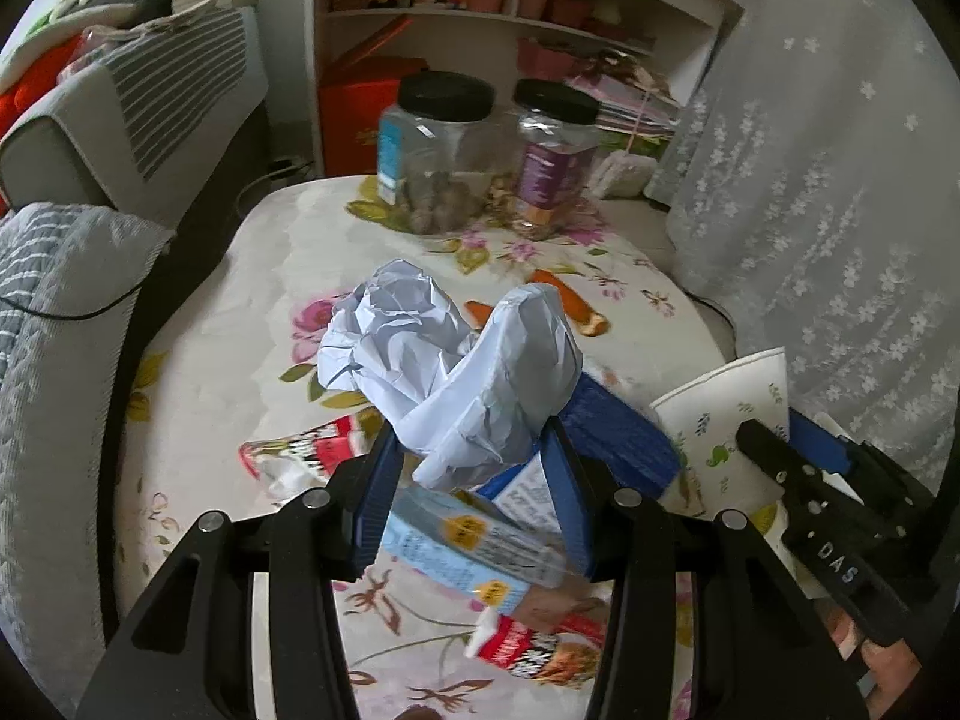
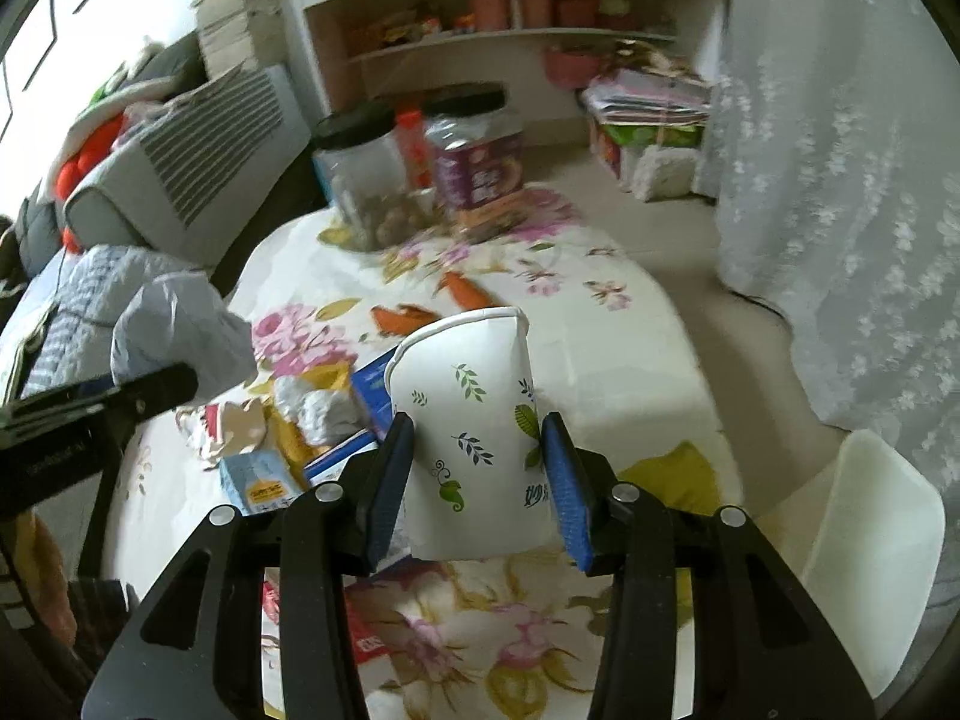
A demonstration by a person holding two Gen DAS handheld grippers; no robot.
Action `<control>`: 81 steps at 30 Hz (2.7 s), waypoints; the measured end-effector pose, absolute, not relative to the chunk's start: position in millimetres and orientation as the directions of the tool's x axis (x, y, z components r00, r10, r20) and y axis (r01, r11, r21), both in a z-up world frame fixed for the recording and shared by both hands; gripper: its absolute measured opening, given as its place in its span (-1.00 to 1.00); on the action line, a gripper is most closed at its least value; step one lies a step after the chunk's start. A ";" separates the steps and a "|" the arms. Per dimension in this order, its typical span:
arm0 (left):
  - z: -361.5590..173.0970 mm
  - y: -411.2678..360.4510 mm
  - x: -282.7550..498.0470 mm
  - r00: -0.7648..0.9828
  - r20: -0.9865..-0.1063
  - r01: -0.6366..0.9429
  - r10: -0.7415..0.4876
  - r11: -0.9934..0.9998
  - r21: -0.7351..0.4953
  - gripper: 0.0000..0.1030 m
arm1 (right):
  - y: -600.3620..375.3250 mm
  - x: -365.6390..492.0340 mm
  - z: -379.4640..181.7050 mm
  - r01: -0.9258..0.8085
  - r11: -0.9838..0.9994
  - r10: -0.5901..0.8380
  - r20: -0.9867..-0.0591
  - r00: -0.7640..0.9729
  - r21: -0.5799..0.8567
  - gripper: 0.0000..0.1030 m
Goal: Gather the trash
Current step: 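Grasp the white paper cup with the right gripper while the left gripper lifts the paper, then carry the cup into the white bin and open the right gripper while the left carries the paper over, then open the left gripper over the white bin to drop the paper, then move both grippers back over the table toward the remaining trash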
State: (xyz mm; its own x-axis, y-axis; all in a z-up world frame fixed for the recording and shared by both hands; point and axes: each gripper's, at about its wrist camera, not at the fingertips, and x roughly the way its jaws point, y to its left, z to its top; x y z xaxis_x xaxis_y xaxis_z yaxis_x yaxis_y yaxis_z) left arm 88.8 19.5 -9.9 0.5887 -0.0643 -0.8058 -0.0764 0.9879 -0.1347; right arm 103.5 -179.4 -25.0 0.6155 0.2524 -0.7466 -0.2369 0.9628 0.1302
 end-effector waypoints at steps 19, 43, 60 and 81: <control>7.7 -96.4 85.7 0.633 -0.755 0.106 -0.172 0.985 -0.135 -0.08 | -342.9 74.1 3.8 0.128 0.976 0.024 -0.675 0.737 0.175 -0.19; -34.1 -328.4 69.9 0.487 -0.775 0.442 -0.403 0.879 -0.180 -0.08 | -533.9 10.8 -5.6 0.542 0.804 -0.230 -0.712 0.664 0.246 0.59; -11.6 -333.8 54.7 0.593 -0.724 0.456 -0.352 0.888 -0.059 0.40 | -521.6 5.6 12.3 0.552 0.808 -0.334 -0.611 0.718 0.207 0.87; 6.7 -143.6 56.6 0.740 -0.670 -0.004 0.057 0.997 0.080 0.71 | -343.8 57.4 -15.3 0.130 0.986 -0.022 -0.687 0.727 0.106 0.87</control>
